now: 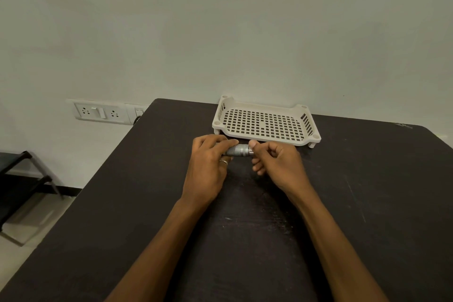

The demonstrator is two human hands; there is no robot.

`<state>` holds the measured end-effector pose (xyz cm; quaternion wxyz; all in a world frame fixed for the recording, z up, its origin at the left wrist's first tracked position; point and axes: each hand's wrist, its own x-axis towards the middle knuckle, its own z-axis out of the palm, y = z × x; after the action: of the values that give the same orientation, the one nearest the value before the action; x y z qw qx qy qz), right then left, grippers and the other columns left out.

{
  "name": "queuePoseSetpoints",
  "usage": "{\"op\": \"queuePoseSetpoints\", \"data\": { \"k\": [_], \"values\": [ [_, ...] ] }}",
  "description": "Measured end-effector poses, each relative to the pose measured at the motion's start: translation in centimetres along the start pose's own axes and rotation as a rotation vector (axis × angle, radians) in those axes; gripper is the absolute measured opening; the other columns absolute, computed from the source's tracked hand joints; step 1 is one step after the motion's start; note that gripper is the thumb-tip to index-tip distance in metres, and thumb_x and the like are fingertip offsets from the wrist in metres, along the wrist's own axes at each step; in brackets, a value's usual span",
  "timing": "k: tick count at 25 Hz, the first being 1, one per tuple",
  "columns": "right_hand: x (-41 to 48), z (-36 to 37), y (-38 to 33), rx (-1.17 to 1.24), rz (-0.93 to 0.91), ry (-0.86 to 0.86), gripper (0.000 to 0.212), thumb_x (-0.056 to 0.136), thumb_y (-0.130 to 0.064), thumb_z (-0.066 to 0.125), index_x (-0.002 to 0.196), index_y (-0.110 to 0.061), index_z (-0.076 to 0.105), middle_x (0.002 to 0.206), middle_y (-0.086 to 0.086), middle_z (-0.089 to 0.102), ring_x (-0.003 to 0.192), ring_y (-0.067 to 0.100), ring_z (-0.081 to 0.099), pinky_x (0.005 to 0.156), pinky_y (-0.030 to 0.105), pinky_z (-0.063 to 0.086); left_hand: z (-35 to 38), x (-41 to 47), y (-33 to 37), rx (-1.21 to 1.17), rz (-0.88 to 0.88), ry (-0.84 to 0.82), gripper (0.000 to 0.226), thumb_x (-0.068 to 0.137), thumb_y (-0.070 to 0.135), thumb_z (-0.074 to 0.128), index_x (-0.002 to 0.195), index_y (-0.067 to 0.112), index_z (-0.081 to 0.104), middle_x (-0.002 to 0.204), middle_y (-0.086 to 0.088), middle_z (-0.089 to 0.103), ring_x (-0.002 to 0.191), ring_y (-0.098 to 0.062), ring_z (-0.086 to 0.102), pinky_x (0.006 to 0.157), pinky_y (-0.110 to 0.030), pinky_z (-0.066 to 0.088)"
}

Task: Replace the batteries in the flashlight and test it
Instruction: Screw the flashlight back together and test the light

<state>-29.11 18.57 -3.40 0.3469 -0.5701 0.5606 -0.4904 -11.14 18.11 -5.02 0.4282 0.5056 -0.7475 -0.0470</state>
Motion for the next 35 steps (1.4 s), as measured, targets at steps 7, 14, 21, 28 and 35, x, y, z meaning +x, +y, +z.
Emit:
{"op": "queuePoseSetpoints", "data": {
  "k": [7,14,21,28,35],
  "values": [
    [-0.3,0.4,-0.8,0.162,-0.036,0.091,0.012,0.092,-0.027,0.074,0.088,-0.016,0.076,0.079,0.004,0.076,0.065,0.014,0.073,0.059,0.024,0.059,0.0,0.1,0.0,-0.027,0.021,-0.021,0.046,0.084,0.001,0.074,0.125,0.02,0.069,0.12,0.003,0.063,0.112,-0.008,0.038,0.092,-0.001,0.027],
    [0.2,-1.1,-0.1,0.226,0.039,-0.136,0.027,0.082,-0.001,0.08,0.1,-0.021,0.078,0.089,-0.001,0.08,0.081,0.012,0.076,0.071,0.017,0.057,-0.1,0.1,-0.2,-0.035,-0.003,0.0,0.044,0.084,-0.001,0.073,0.123,0.02,0.07,0.118,0.004,0.063,0.111,-0.011,0.04,0.089,-0.002,0.029],
    [-0.1,-0.2,-0.3,-0.053,0.116,-0.032,0.056,0.091,-0.062,0.06,0.07,-0.013,0.074,0.06,0.006,0.072,0.047,0.017,0.068,0.041,0.02,0.046,0.1,0.1,-0.2,-0.046,0.039,-0.006,0.049,0.081,-0.003,0.076,0.123,0.02,0.07,0.119,0.003,0.064,0.114,-0.011,0.041,0.095,-0.001,0.026],
    [0.0,0.4,-0.2,0.129,-0.022,0.083,0.02,0.095,-0.033,0.07,0.083,-0.019,0.075,0.078,0.001,0.076,0.066,0.018,0.075,0.057,0.024,0.057,0.3,0.1,-0.3,-0.049,0.034,0.002,0.051,0.079,-0.005,0.074,0.123,0.021,0.071,0.12,0.004,0.063,0.115,-0.006,0.037,0.092,-0.004,0.03],
    [0.1,-1.3,-0.1,0.227,0.068,-0.154,0.01,0.088,-0.013,0.078,0.097,-0.011,0.076,0.086,0.011,0.078,0.075,0.019,0.076,0.061,0.022,0.058,0.4,0.1,-0.6,-0.079,0.016,0.027,0.05,0.08,-0.003,0.076,0.122,0.022,0.071,0.118,0.007,0.062,0.113,-0.008,0.04,0.091,-0.008,0.034]
  ]
}}
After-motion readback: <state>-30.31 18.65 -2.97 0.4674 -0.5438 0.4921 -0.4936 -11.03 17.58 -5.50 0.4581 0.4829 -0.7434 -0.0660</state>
